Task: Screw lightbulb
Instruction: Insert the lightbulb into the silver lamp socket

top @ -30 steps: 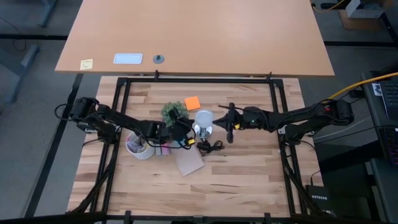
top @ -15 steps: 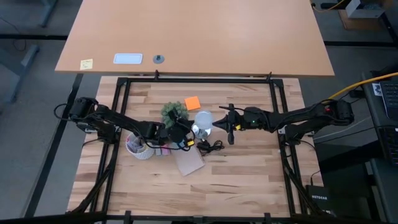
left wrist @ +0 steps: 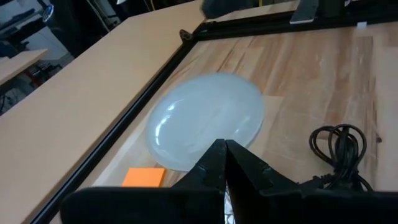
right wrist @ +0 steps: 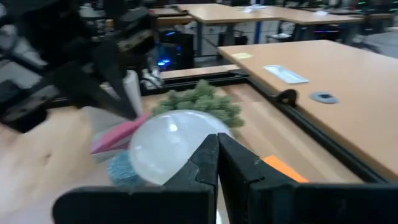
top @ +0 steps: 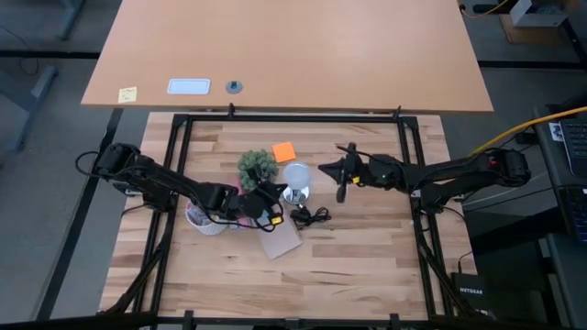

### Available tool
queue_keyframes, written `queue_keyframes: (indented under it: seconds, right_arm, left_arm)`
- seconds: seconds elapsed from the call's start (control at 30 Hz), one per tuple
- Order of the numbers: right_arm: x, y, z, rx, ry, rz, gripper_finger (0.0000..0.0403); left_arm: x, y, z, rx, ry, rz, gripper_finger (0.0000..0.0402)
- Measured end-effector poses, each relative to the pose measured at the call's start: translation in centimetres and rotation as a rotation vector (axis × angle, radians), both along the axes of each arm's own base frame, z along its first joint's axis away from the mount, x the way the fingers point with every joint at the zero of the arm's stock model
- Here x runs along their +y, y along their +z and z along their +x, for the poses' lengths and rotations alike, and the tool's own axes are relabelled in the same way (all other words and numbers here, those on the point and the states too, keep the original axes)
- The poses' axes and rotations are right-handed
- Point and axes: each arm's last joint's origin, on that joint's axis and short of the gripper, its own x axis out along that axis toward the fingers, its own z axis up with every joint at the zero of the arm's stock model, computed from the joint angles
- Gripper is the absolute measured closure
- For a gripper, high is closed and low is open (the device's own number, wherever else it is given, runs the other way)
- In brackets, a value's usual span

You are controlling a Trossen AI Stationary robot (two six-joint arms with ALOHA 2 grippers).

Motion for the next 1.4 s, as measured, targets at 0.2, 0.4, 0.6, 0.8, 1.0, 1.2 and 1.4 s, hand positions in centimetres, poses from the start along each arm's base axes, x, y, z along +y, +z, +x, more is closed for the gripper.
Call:
queue_keyframes:
  seconds: [0.2,0.4,0.6,0.8,1.0,1.2,1.4]
  right_arm:
    - [-0.2,0.0,-0.1,0.01,-0.064,-0.04,0.0391]
    - [-0.2,0.0,-0.1,0.016,-0.064,-0.061,0.0391]
    - [-0.2,-0.1,-0.1,0.024,-0.064,-0.06,0.0391]
    - [-0.2,-0.3,-0.1,0.052,-0.063,-0.06,0.0391]
    - [-0.2,-0.4,-0.1,0.067,-0.062,-0.06,0.0391]
    - [-0.2,-0.5,-0.1,0.068,-0.061,-0.059,0.0391]
    - [-0.2,-0.5,-0.1,0.069,-0.061,-0.06,0.0391]
  left_arm:
    - [-0.6,0.0,-0.1,0.016,-0.031,0.024,0.0401]
    - [-1.0,0.0,-0.2,0.027,-0.056,0.031,0.0401]
    - [-0.9,0.0,-0.1,0.03,-0.074,0.02,0.0401]
    - [-0.9,0.0,-0.1,0.031,-0.074,0.02,0.0401]
    - [-0.9,-0.1,-0.1,0.034,-0.072,0.02,0.0402]
    - [0.3,-0.6,-0.3,0.054,-0.007,-0.029,0.0401]
    - [1.1,-1.3,-0.7,0.097,0.055,-0.071,0.0401]
